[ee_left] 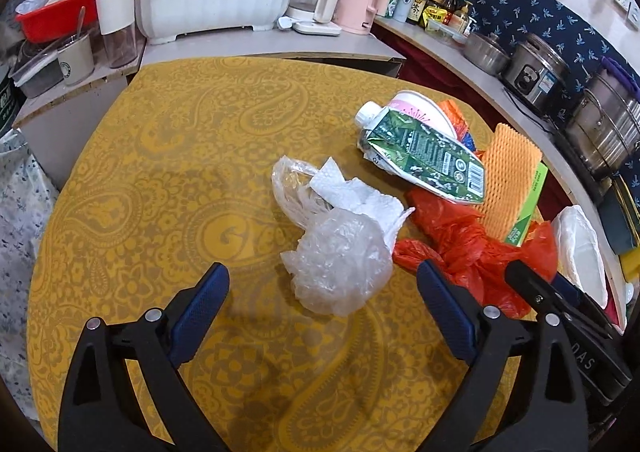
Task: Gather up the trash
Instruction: 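Grasp the clear plastic bag with the left tool while the right tool grasps the red plastic bag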
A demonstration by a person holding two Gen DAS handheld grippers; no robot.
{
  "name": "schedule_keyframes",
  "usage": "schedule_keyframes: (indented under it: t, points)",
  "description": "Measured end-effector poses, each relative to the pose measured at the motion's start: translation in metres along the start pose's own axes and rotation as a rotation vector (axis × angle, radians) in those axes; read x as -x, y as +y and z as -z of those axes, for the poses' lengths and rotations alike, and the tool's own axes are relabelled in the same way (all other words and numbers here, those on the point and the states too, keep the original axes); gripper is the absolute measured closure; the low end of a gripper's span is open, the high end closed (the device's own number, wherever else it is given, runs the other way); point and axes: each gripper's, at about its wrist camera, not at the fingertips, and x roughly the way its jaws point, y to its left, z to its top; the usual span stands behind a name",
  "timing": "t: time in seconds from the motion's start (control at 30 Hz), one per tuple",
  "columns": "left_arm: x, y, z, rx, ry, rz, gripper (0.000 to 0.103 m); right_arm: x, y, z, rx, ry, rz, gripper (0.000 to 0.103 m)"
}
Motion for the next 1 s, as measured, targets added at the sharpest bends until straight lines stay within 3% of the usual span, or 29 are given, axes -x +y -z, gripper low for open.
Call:
schedule_keyframes:
  t: [0.13, 0.23, 0.37, 0.47, 0.6, 1.0]
  points:
    - [-0.013, 0.001, -0.002, 0.010, 0.019, 0.014, 0.021, -0.007, 0.000, 0.000, 0.002, 0.010, 0.002, 0.030]
    - [-0.019, 0.001, -0.001, 0.002, 0.038, 0.015, 0.038, -0.013, 0.000, 0.002, 0.006, 0.029, -0.001, 0.030]
    - [-0.021, 0.000, 0.002, -0.001, 0.062, 0.041, 0.062, -0.015, 0.001, 0.007, 0.018, 0.050, -0.026, 0.050]
    - [-0.016, -0.001, 0.003, -0.005, 0.050, 0.037, 0.073, -0.011, 0.001, 0.009, 0.023, 0.047, -0.032, 0.059]
    - [-0.002, -0.003, 0.004, -0.008, 0.025, 0.035, 0.075, 0.004, -0.001, 0.011, 0.022, 0.028, -0.051, 0.066]
    - [0.061, -0.031, 0.007, -0.041, -0.076, 0.076, 0.076, 0.074, -0.012, 0.008, -0.008, -0.099, -0.078, 0.069]
